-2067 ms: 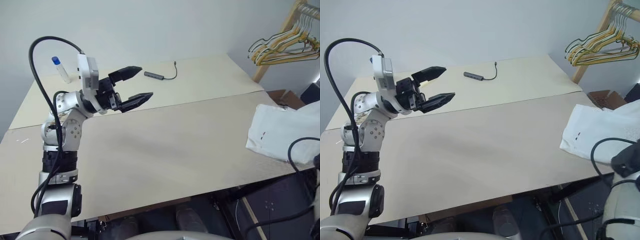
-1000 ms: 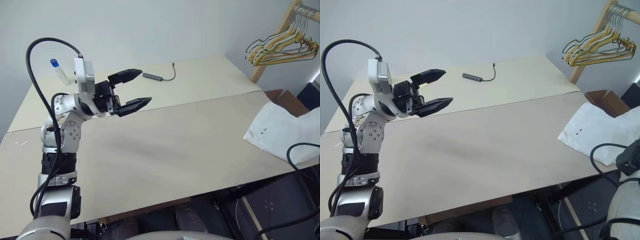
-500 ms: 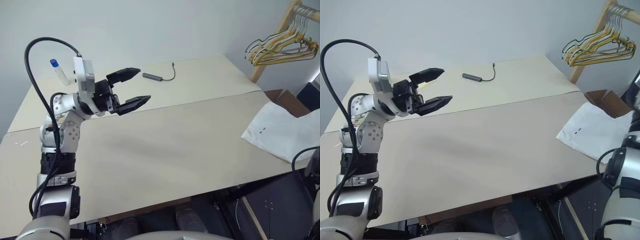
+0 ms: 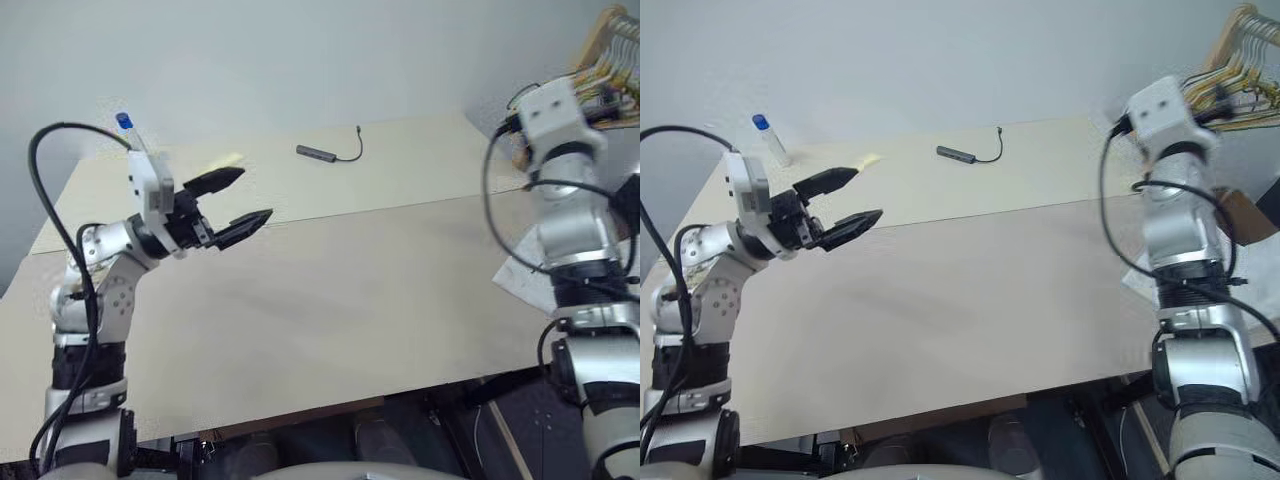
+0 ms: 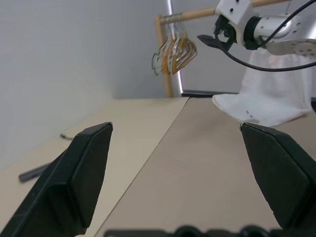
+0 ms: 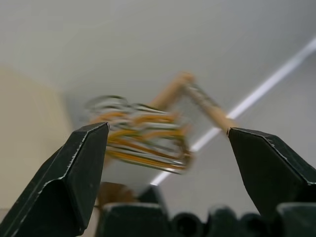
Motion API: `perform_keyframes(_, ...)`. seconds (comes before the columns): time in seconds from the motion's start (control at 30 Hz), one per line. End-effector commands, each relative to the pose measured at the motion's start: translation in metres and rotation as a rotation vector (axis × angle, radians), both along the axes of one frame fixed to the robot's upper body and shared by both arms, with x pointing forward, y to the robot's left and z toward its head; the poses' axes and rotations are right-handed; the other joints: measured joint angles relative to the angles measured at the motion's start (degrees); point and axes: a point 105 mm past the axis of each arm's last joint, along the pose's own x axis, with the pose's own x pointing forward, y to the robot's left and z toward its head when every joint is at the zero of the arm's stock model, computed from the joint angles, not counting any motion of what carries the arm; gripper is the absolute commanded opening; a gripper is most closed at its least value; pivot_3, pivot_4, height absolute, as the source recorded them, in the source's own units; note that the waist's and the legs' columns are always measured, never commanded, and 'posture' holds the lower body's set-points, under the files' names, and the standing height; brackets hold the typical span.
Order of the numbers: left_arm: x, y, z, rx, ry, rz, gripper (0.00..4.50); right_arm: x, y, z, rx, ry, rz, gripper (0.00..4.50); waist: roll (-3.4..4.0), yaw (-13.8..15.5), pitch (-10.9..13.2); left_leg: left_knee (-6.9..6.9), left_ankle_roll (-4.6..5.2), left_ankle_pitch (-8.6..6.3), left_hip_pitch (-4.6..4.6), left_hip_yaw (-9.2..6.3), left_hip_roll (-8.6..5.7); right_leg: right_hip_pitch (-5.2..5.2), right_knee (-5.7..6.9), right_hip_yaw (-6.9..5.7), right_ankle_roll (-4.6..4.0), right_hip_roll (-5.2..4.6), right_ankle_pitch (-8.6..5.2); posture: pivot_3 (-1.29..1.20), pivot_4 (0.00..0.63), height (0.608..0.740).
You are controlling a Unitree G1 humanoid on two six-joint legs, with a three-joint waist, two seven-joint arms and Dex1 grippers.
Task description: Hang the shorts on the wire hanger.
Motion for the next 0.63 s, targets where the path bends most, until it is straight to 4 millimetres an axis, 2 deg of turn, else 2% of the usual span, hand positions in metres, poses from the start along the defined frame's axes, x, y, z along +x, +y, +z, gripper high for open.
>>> perform_keyframes(0.03,-0.011,0.01,0.003,0.029,-0.008,0.041,4.5,-0.006,0.041,-0.014,0.231,0.147,0.262,4.47,-0.02,1.0,0.0,0.0,0.0,0.0,0.01,-0.21,0.0,0.0,0.04,-0.01,-0.01,0.01,0.0,0.04,0.0,0.74)
perform_keyframes(0.17,-0.02,0.015,-0.01,0.059,0.03,0.087,4.5,-0.019,0.059,-0.049,0.27,0.346,0.415,4.47,-0.08,4.5,0.0,0.0,0.0,0.0,-0.03,-0.48,-0.06,-0.03,0.09,-0.11,-0.01,0.0,0.0,0.1,0.0,0.74)
perform_keyframes(0.3,-0.029,0.014,-0.024,0.056,0.072,0.115,4.5,-0.032,0.076,-0.079,0.113,0.541,0.522,4.47,-0.1,7.7,0.1,0.01,-0.01,0.0,-0.04,-0.31,-0.09,-0.04,0.08,-0.2,-0.04,-0.01,0.0,0.13,0.0,0.74)
perform_keyframes(0.47,-0.033,0.012,-0.035,0.085,0.09,0.135,4.5,-0.04,0.087,-0.097,0.03,0.648,0.572,4.47,-0.21,9.8,0.1,0.01,-0.01,0.0,-0.03,0.02,-0.06,-0.07,0.07,-0.22,-0.1,0.04,0.01,0.14,0.0,0.74)
perform_keyframes(0.63,-0.028,0.012,-0.035,0.073,0.108,0.133,4.5,-0.042,0.09,-0.105,0.011,0.672,0.564,4.47,-0.32,10.5,0.1,0.01,-0.02,0.0,-0.07,0.08,-0.06,-0.09,0.03,-0.21,-0.1,0.04,0.01,0.12,0.0,0.74)
